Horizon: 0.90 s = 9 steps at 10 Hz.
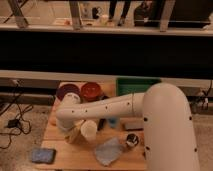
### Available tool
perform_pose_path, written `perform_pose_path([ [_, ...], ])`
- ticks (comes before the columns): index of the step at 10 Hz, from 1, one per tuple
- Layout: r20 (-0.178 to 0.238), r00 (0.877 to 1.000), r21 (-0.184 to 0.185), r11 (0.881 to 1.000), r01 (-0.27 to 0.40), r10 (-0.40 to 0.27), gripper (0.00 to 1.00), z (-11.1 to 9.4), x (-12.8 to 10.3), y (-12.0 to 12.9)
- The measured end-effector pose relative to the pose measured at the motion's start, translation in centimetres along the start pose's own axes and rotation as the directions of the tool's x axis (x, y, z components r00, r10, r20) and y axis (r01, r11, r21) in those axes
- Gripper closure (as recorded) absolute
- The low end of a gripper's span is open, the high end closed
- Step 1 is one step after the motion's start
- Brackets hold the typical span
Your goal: Place banana in tray
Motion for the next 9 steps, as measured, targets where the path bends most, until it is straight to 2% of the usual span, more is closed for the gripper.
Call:
perform_pose_path([
  [3,-0.008,0.999,-0.014,0.999,-0.035,0.035,0.58,-0.1,2.2,1.2],
  [9,-0.008,0.999,-0.016,0.999,-0.035,0.035,0.58,0.0,2.2,1.4],
])
